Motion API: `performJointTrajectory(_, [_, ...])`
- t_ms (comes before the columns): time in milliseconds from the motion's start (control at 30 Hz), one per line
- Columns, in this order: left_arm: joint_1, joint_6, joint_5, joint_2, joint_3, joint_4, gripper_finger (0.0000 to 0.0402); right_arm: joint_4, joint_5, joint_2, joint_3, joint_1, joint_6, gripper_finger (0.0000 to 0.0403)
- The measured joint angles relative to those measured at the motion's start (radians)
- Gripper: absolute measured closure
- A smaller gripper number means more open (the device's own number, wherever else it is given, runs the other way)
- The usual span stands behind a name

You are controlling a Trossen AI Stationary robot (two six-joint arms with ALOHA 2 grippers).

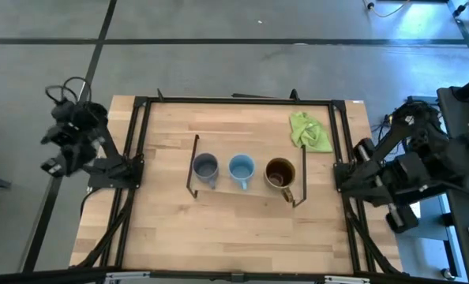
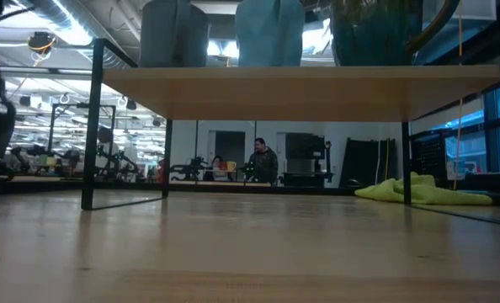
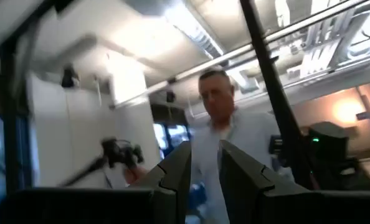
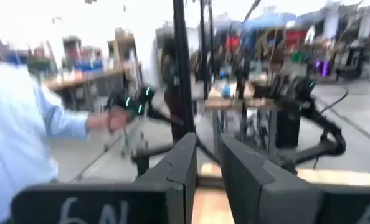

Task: Stack small to large cups/mugs on shelf
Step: Return to Home Position

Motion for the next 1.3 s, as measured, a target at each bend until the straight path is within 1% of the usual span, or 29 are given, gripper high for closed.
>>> performJointTrajectory(33, [-0.001, -0.024, -0.015, 0.007, -0.013, -0.004, 0.0327, 0.083, 0.0, -0.042, -0.077, -0.001, -0.021, 0.0331])
performJointTrajectory(100, [0.0, -0.036, -0.018, -0.007, -0.051, 0.046, 0.0327, 0.253, -0.015, -0.127, -0.24, -0.002, -0.047, 0.0331])
performJointTrajectory(167, [-0.002, -0.037, -0.079, -0.016, -0.107, 0.144, 0.0327, 0.441, -0.061, -0.207, -0.412, -0.002, -0.085, 0.0331])
performJointTrajectory(233, [-0.001, -0.037, -0.13, -0.015, -0.163, 0.201, 0.0327, 0.627, -0.095, -0.277, -0.579, -0.003, -0.136, 0.0331])
performJointTrajectory(300, [0.0, -0.056, -0.153, -0.016, -0.232, 0.274, 0.0327, 0.786, -0.103, -0.347, -0.745, -0.002, -0.177, 0.0331])
performJointTrajectory(367, [0.0, -0.06, -0.241, -0.016, -0.318, 0.38, 0.0327, 0.936, -0.105, -0.409, -0.889, -0.002, -0.192, 0.0331])
performJointTrajectory(400, [0.001, -0.044, -0.248, -0.016, -0.367, 0.452, 0.0327, 1.011, -0.105, -0.434, -0.954, -0.003, -0.198, 0.0331])
performJointTrajectory(467, [0.0, 0.031, -0.227, -0.016, -0.467, 0.614, 0.0327, 1.133, -0.107, -0.468, -1.067, -0.003, -0.215, 0.0331])
performJointTrajectory(567, [0.0, 0.142, -0.184, -0.016, -0.609, 0.812, 0.0327, 1.272, -0.175, -0.498, -1.199, -0.003, -0.272, 0.0331])
performJointTrajectory(600, [0.0, 0.159, -0.18, -0.016, -0.633, 0.833, 0.0327, 1.318, -0.19, -0.509, -1.236, -0.003, -0.285, 0.0331])
performJointTrajectory(700, [0.023, 0.183, -0.215, -0.013, -0.618, 0.753, 0.0327, 1.42, -0.181, -0.54, -1.329, -0.005, -0.304, 0.0331])
performJointTrajectory(800, [0.069, 0.217, -0.261, -0.016, -0.63, 0.763, 0.0327, 1.472, -0.19, -0.577, -1.416, -0.02, -0.312, 0.0331])
performJointTrajectory(867, [0.11, 0.208, -0.261, -0.016, -0.63, 0.762, 0.0327, 1.524, -0.217, -0.606, -1.476, -0.035, -0.306, 0.0331])
performJointTrajectory(900, [0.132, 0.173, -0.273, -0.016, -0.63, 0.746, 0.0327, 1.546, -0.219, -0.62, -1.506, -0.042, -0.295, 0.0331])
performJointTrajectory(967, [0.179, 0.033, -0.315, -0.016, -0.629, 0.642, 0.0327, 1.571, -0.219, -0.641, -1.567, -0.056, -0.257, 0.0331])
performJointTrajectory(1000, [0.202, -0.048, -0.312, -0.015, -0.63, 0.577, 0.0327, 1.576, -0.218, -0.649, -1.6, -0.062, -0.246, 0.0331])
performJointTrajectory(1067, [0.245, -0.192, -0.28, -0.015, -0.63, 0.488, 0.0327, 1.522, -0.191, -0.656, -1.6, -0.075, -0.218, 0.0331])
performJointTrajectory(1133, [0.291, -0.255, -0.281, -0.016, -0.63, 0.445, 0.0327, 1.502, -0.166, -0.659, -1.604, -0.085, -0.209, 0.0331])
performJointTrajectory(1233, [0.369, -0.281, -0.282, -0.016, -0.63, 0.387, 0.0327, 1.443, -0.159, -0.662, -1.604, -0.095, -0.251, 0.0331])
performJointTrajectory(1300, [0.429, -0.36, -0.286, -0.016, -0.63, 0.294, 0.0327, 1.412, -0.155, -0.668, -1.604, -0.096, -0.292, 0.0331])
